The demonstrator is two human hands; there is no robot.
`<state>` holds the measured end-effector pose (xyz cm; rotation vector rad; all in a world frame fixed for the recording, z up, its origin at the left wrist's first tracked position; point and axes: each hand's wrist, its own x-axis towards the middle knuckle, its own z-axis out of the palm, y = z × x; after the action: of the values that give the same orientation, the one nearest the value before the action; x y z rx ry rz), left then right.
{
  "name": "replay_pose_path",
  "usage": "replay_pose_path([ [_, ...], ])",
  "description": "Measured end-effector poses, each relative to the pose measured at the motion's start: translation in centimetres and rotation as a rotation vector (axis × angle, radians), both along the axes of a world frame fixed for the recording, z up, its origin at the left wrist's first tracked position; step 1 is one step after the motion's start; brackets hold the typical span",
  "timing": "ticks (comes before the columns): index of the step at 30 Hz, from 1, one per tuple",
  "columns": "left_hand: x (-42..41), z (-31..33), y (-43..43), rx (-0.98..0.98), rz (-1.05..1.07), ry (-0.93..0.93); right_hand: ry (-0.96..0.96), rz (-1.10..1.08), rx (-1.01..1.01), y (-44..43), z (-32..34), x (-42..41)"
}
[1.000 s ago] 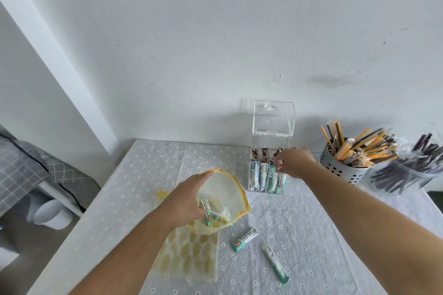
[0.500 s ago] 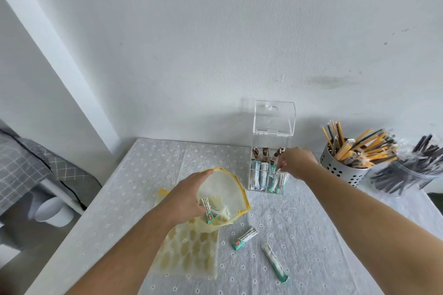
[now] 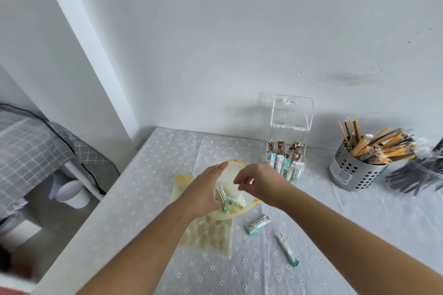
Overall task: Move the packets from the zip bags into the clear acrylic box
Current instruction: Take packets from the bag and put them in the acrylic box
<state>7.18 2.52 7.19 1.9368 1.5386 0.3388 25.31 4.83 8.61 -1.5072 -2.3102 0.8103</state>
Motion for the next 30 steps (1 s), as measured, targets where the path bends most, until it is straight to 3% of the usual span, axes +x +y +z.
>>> replay_pose_path([
  [6,-0.4,-0.3,-1.3,0.022,-0.007,-0.009,-0.378,0.049,-0.083,1.9,-6.0,-4.3],
  [10,-0.7,-0.5,-1.5,0.017,-0.009,-0.011,-0.530,0.044,-0.117,3.3,-8.0,-5.8],
  [30,-1.9,-1.7,0.1,-0.085,0.038,-0.065,-0.479,0.089,-0.167,4.4,-12.1,-7.8],
])
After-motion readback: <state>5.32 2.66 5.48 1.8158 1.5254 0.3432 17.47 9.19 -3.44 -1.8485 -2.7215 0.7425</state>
